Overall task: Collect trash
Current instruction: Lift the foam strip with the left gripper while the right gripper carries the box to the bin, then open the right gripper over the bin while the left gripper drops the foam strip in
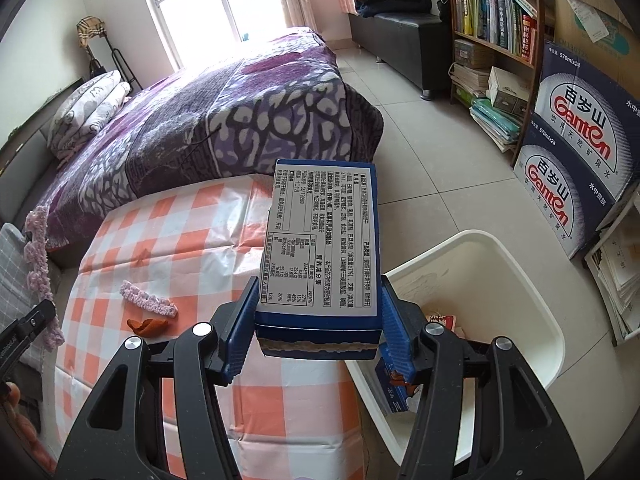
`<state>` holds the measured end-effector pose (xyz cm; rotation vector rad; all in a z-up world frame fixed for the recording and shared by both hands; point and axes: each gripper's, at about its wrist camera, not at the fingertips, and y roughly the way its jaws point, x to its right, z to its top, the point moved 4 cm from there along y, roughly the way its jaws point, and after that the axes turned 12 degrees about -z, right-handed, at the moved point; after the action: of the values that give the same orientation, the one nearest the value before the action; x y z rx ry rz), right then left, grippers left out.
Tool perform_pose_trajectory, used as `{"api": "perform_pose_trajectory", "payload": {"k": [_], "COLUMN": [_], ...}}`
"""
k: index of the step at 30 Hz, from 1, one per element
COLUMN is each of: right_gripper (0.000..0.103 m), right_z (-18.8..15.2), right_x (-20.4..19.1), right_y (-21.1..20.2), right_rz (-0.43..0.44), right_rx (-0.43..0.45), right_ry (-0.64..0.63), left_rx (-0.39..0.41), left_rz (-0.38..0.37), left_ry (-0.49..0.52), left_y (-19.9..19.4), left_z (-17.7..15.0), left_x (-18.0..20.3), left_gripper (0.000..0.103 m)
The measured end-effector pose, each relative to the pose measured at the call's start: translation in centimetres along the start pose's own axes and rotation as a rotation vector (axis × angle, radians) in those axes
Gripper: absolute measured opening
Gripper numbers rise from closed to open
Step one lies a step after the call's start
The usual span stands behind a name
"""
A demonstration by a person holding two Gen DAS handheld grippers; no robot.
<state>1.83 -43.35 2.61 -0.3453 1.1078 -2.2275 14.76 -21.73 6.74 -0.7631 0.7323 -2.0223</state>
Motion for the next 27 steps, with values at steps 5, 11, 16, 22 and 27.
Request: {"api": "perform_pose_trajectory", "payload": {"k": [5,11,16,22,27], "right_gripper": [0.054,0.054,0.055,0.055,0.057], "right_z": [0.4,0.8,0.9,1.2,1.3], "right_x": [2.1,4.8,7.3,10.6,13.2], "right_y": [0.4,1.0,1.4,1.8,1.9], "right_rz": [-0.022,-0.059,-0.084,-0.114,-0.135], "right_rx": [-0.018,-0.050,-0.072,-0.089,-0.097], "right_ry": [0.044,0.101,0.151,0.224,0.286], "left_rx": [-0.018,-0.046,-0.069,-0.096,-0.143], "left_rz": [-0.024,-0.076,-0.126,-0.194,-0.261], "left_ry": [0.039,0.095,0.152,0.211,0.234], "left_y": [0.7,1.7,2.5,3.3,4.1], "left_z": [-0.7,-1.7,-2.9,-4.2,-5.6], "left_x": [2.4,5.8,9.2,12.9,15.6], "left_gripper": [0.011,0.011,0.011,0.011,0.011]}}
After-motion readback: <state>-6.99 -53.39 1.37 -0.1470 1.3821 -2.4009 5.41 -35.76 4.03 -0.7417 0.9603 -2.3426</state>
